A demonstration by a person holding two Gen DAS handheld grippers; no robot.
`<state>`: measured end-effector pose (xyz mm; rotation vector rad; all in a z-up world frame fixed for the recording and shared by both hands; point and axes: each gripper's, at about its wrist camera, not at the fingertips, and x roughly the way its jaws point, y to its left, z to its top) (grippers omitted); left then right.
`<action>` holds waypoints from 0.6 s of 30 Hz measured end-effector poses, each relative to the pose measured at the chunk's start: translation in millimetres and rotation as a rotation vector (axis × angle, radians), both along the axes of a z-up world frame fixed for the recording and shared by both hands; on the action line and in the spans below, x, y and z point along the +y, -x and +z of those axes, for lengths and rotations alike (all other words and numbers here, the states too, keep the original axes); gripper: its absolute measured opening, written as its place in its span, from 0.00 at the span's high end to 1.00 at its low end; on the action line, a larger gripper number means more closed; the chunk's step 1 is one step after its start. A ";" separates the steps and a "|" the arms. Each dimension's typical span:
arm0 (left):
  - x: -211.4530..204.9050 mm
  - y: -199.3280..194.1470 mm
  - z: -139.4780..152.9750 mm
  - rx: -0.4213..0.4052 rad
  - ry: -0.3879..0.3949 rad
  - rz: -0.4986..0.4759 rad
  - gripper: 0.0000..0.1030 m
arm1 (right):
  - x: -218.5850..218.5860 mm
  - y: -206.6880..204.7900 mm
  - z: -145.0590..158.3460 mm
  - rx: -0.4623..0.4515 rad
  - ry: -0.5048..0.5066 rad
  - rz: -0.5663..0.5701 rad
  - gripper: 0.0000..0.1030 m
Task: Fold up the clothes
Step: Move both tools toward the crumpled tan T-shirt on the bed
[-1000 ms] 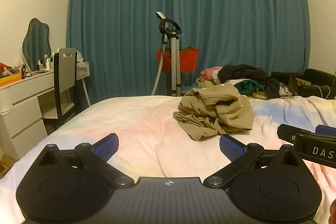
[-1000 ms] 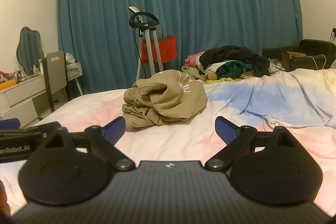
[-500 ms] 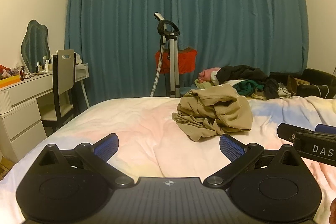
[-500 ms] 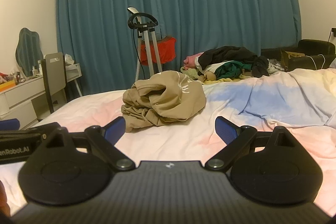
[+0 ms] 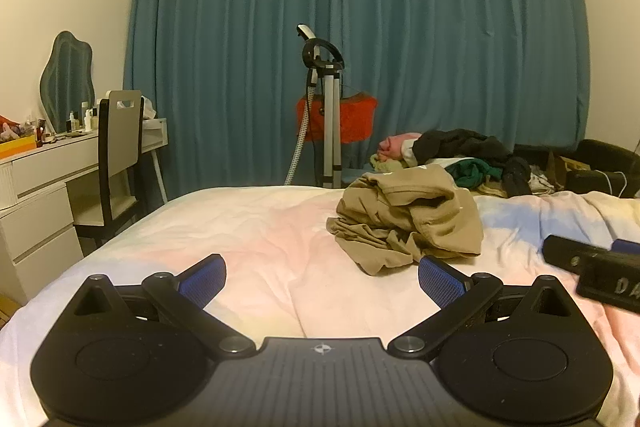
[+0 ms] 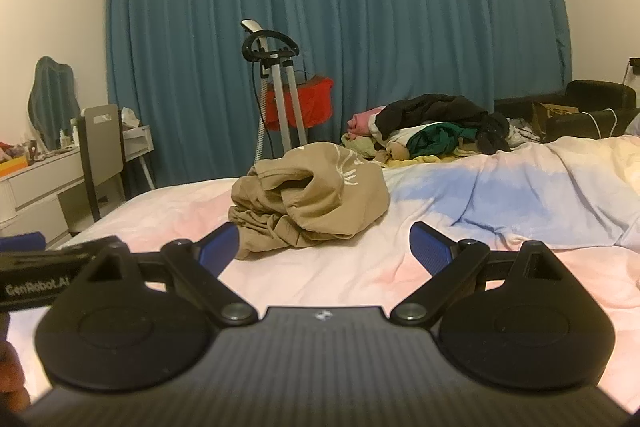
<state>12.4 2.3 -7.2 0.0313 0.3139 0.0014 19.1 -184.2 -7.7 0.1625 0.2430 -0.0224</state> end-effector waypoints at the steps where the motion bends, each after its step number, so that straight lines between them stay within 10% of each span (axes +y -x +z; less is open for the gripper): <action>1: 0.2 0.7 -0.4 0.001 -0.001 -0.001 0.00 | -0.6 1.4 1.7 -0.002 -0.009 -0.006 0.09; 18: 30.7 32.1 17.2 -0.038 0.105 -0.044 0.00 | 30.4 27.3 54.4 -0.010 -0.023 -0.087 0.09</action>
